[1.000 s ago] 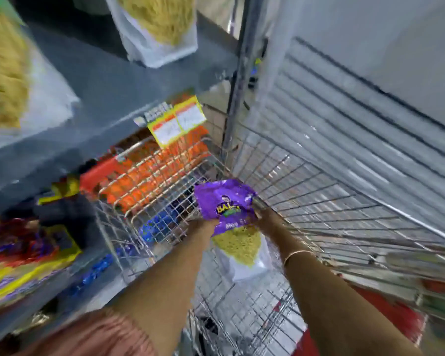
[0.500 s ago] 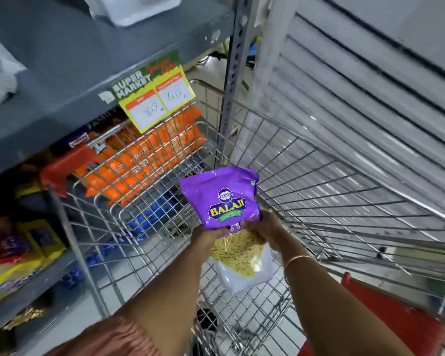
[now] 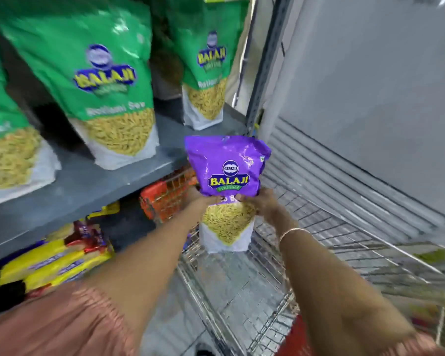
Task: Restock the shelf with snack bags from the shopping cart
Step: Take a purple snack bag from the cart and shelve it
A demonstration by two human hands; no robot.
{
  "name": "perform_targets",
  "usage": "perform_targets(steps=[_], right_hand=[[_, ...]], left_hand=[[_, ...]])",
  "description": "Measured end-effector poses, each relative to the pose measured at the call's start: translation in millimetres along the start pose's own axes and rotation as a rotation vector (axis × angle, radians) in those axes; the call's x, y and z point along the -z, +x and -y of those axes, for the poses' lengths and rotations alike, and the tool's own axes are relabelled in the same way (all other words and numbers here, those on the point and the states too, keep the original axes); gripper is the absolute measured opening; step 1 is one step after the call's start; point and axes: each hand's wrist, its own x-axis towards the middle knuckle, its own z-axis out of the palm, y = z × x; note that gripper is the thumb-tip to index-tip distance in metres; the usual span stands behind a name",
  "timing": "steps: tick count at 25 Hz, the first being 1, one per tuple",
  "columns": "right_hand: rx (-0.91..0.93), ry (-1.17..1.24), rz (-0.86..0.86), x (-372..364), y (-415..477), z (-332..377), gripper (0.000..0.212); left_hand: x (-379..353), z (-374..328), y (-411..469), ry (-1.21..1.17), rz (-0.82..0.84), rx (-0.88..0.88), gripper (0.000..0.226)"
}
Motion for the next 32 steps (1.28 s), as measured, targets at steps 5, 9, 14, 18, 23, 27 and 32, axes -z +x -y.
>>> perform_targets(steps=[5,9,14,18,23,27,32], right_hand=[[0.163,-0.103,0.25,-58.6,-35.8,90.0,0.031],[0.227,-0.229,0.397,-144.0,-43.6,136.6,0.041],[0.31,-0.269,0.584,-283.4,-57.5,164.0,0.042],[0.386,-0.315,0.649,-385.7,-78.9,172.3,0.023],[0.532,-0.257,0.627,-468.2,-81.6,160.2,0.041],[0.57,-0.222,0.669,-487.9,-76.5,145.7,0.047],[0.449,-0.366,0.78,-483.1,-71.8,86.0,0.079]], left_hand=[[99.9,-70.9,-60.2,0.12,-0.009,-0.19,0.046],[209.4,-106.7,-99.4,0.239,-0.005,-0.159,0.017],[347.5,-105.9,-159.2,0.293,-0.118,-0.173,0.027],[435.2,-88.5,-198.5,0.211,-0.31,-0.137,0.034],[498.2,-55.3,-208.4,0.133,-0.48,-0.212,0.053],[503.1,-23.2,-199.6,-0.042,-0.598,-0.274,0.049],[494.0,46.1,-183.8,0.071,-0.503,-0.136,0.084]])
